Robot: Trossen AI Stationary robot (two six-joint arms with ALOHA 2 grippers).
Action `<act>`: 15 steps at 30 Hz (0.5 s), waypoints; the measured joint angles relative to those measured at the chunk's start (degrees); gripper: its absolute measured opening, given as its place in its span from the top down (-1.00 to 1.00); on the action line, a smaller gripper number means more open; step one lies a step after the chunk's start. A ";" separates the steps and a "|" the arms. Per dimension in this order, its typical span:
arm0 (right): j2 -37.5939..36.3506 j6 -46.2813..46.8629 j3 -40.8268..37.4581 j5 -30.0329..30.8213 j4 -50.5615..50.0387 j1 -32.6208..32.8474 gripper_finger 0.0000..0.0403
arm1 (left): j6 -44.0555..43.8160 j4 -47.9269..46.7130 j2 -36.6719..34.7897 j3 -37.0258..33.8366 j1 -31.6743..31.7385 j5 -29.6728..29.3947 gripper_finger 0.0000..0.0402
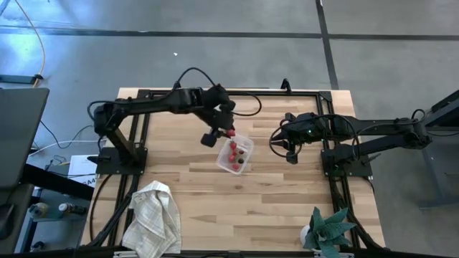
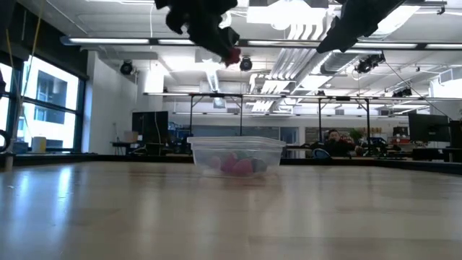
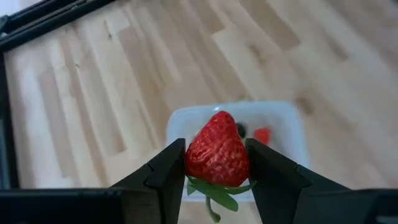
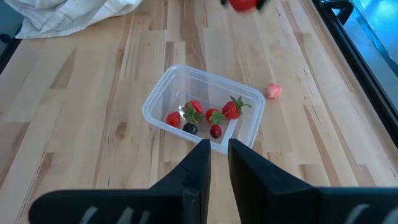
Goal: Pick and placing Produce into tupperware
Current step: Put the strawberry into the transparent bin
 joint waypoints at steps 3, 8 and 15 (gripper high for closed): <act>-0.02 -0.06 0.00 0.00 -0.02 -0.02 0.77 | 4.65 -0.88 1.97 -0.14 1.18 -0.44 0.27; 0.00 -0.03 0.00 0.00 0.00 0.00 0.77 | 9.37 0.40 7.58 -0.05 0.81 -0.45 0.27; 0.01 -0.06 0.00 0.00 0.00 0.01 0.77 | 10.42 4.79 13.83 0.03 -0.05 -0.46 0.27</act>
